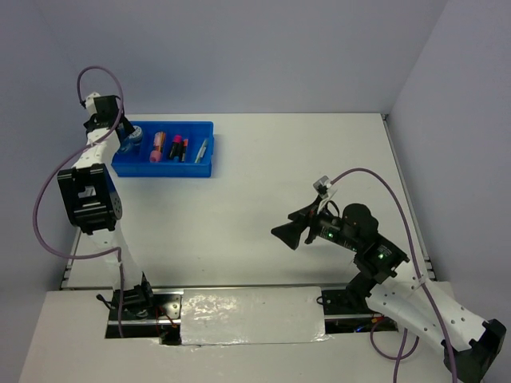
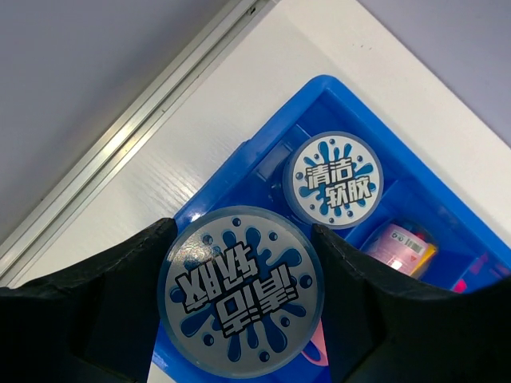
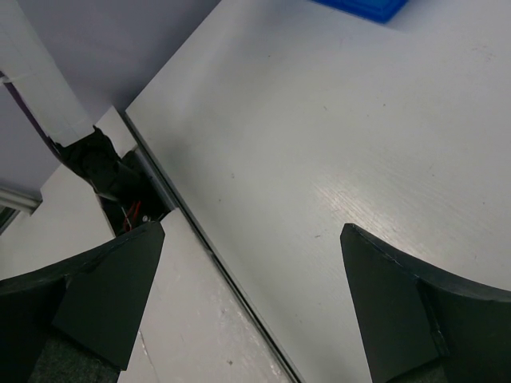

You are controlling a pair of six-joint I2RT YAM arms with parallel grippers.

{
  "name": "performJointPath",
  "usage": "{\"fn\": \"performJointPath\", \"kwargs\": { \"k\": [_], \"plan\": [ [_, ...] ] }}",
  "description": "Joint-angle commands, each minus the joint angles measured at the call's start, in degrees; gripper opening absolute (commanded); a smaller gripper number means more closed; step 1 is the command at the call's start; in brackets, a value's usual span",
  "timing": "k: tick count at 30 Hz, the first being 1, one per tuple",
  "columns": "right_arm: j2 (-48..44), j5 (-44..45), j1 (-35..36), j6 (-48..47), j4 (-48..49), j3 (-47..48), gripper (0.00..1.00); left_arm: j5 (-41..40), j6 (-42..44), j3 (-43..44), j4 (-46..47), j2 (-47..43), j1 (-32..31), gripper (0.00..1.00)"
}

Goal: Sort the stationery into containers
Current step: Place the stationery in the storage box.

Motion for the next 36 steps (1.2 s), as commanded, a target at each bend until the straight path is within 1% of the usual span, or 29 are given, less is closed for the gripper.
{"fn": "performJointPath", "kwargs": {
  "k": [1, 2, 4, 7, 8, 10, 11, 13, 14, 16, 21, 22, 27, 29, 30, 31, 33, 34, 35, 36],
  "plan": [
    [-0.7, -1.0, 0.1, 0.3, 2.4, 1.4, 1.0, 1.2, 2.0, 2.7, 4.3, 0.9, 0.3, 0.08],
    [-0.9, -0.9, 0.1, 0.2, 2.1, 1.4, 1.0, 1.6, 2.3, 2.9, 4.6, 1.1, 0.3, 0.12],
    [-1.0, -0.8, 0.1, -0.3, 0.7, 2.1, 1.0, 1.7, 2.3, 3.7, 3.9, 1.9, 0.3, 0.15],
    [-1.3, -1.0, 0.1, -0.4, 0.4, 2.6, 1.0, 1.2, 2.5, 3.8, 4.1, 2.3, 0.3, 0.25],
    [-1.3, -1.2, 0.1, -0.4, 0.4, 2.7, 1.0, 1.2, 2.5, 3.6, 4.2, 2.4, 0.3, 0.31],
    [-1.4, -1.7, 0.1, -0.5, 0.2, 2.9, 1.0, 1.2, 2.4, 3.7, 4.0, 2.6, 0.3, 0.4],
    [-1.4, -1.7, 0.1, -0.5, 0.1, 3.0, 1.0, 1.3, 2.5, 3.6, 4.0, 2.7, 0.3, 0.51],
    [-1.2, -1.9, 0.0, -0.8, -0.4, 3.5, 1.0, 1.1, 2.4, 3.4, 4.0, 2.8, 0.3, 0.63],
    [-1.2, -2.0, 0.2, -0.8, -0.5, 3.6, 1.0, 0.9, 2.3, 3.4, 3.8, 2.7, 0.4, 0.73],
    [-1.2, -2.2, 0.2, -1.0, -0.8, 3.9, 1.0, 0.5, 2.2, 3.6, 3.6, 2.6, 0.4, 0.8],
    [-1.2, -2.3, 0.1, -1.8, -1.5, 4.8, 1.0, 0.3, 1.9, 4.1, 3.1, 1.1, 0.4, 0.93],
    [-1.2, -2.3, 0.1, -1.9, -1.6, 4.9, 1.0, 0.5, 1.8, 4.1, 3.2, 0.7, 0.3, 0.99],
    [-1.4, -2.1, 0.1, -2.2, -2.1, 5.3, 1.0, 0.9, 0.9, 5.1, 1.9, -2.0, 0.3, 0.99],
    [-1.6, -1.1, 0.1, -2.8, -2.9, 6.0, 1.0, 1.7, 0.7, 7.1, -0.5, -3.3, 0.1, 0.99],
    [-1.5, -0.3, 0.1, -3.3, -4.8, 7.4, 1.0, 1.7, 0.4, 8.4, -2.2, -4.5, -0.2, 0.99],
    [-1.7, 0.9, 0.1, -3.8, -5.9, 8.3, 1.0, 2.1, 0.1, 11.3, -6.8, -5.1, -0.3, 0.99],
    [-1.6, 6.4, 0.1, -5.7, -10.2, 12.0, 1.0, 4.1, -0.2, 13.5, -11.1, -8.0, -0.3, 0.99],
    [-1.6, 9.0, 0.1, -6.7, -12.0, 13.3, 1.0, 5.3, -0.1, 14.2, -15.6, -9.4, -0.4, 0.99],
    [-1.4, 14.3, 0.1, -7.1, -15.6, 16.6, 1.0, 5.8, 0.0, 14.0, -17.8, -11.0, -0.4, 0.99],
    [-1.2, 16.7, 0.1, -7.6, -17.3, 18.5, 1.0, 6.6, 0.5, 13.6, -19.8, -14.5, -0.3, 0.99]
  ]
}}
